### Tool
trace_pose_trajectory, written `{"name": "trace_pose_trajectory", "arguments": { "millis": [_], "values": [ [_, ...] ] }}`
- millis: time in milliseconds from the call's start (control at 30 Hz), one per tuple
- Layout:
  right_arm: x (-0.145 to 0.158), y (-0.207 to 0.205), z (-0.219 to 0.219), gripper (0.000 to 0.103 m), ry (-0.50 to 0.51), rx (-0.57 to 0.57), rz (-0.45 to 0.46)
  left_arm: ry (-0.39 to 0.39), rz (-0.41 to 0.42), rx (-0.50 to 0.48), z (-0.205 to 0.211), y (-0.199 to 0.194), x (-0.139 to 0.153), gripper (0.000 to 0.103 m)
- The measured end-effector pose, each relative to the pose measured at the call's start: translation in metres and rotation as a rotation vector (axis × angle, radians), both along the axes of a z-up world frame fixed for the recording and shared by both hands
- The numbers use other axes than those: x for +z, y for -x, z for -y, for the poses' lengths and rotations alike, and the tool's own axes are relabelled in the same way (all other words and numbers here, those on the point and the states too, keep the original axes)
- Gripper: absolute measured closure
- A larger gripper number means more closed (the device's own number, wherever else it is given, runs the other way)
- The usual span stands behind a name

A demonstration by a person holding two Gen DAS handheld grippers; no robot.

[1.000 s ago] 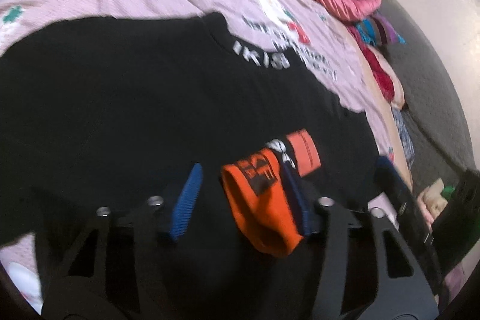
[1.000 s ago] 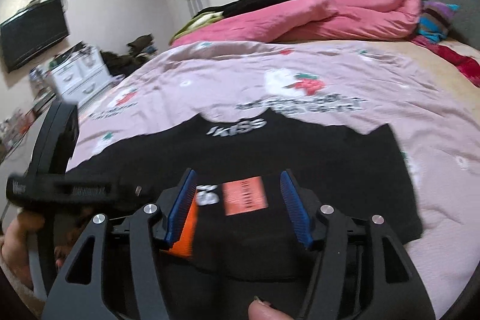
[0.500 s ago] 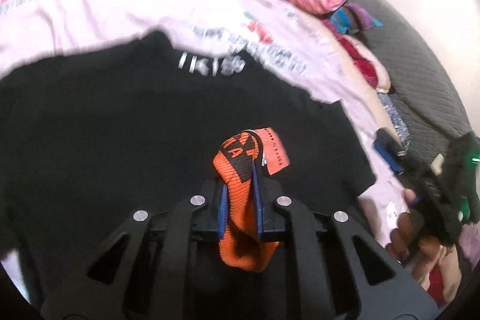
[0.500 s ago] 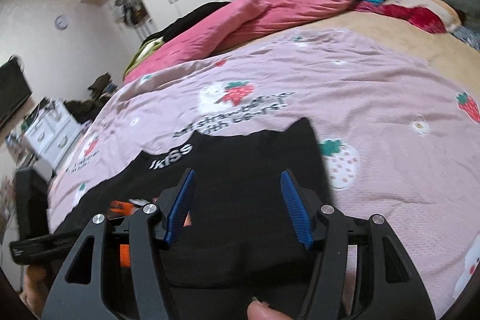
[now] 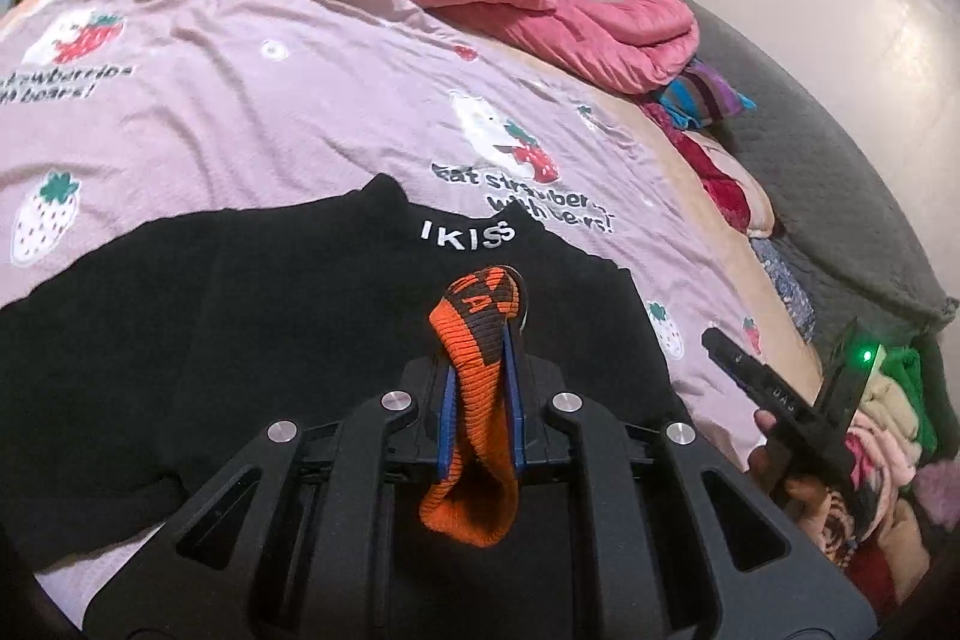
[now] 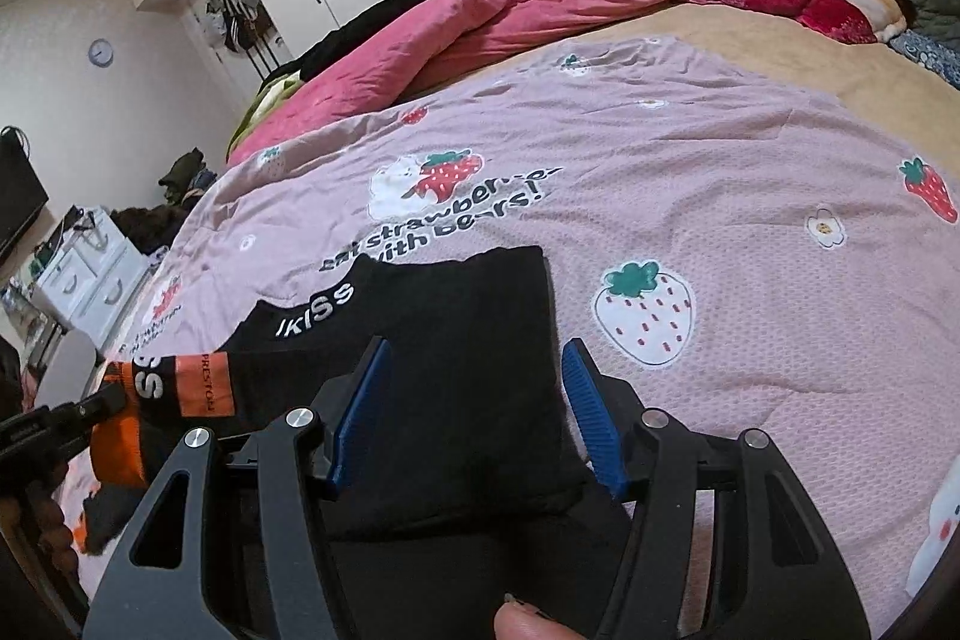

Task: Fold small clothes
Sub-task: 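Lower the cuff onto the shirt body and open the left gripper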

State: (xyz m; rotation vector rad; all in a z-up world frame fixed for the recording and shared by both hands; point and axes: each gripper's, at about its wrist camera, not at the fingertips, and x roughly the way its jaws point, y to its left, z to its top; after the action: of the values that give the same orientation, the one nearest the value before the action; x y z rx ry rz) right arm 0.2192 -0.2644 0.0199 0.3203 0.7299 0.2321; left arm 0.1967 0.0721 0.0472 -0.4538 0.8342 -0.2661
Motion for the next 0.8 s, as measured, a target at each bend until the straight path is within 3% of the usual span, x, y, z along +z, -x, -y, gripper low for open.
{"name": "trace_pose_trajectory", "arguments": {
  "millis": [500,633,800],
  "values": [
    [-0.019,-0.004,-0.017,0.045,0.060,0.060,-0.027,0.023,-0.043,-0.002,-0.013,0.003,-0.002,0.096],
    [-0.018,-0.002,-0.022,0.045,0.068,0.080,-0.021,0.004,-0.046,0.015,-0.014,0.003,-0.003,0.092],
    [-0.018,0.000,-0.032,0.045,0.096,0.108,-0.018,-0.077,-0.020,0.024,-0.009,0.004,0.000,0.088]
  ]
}}
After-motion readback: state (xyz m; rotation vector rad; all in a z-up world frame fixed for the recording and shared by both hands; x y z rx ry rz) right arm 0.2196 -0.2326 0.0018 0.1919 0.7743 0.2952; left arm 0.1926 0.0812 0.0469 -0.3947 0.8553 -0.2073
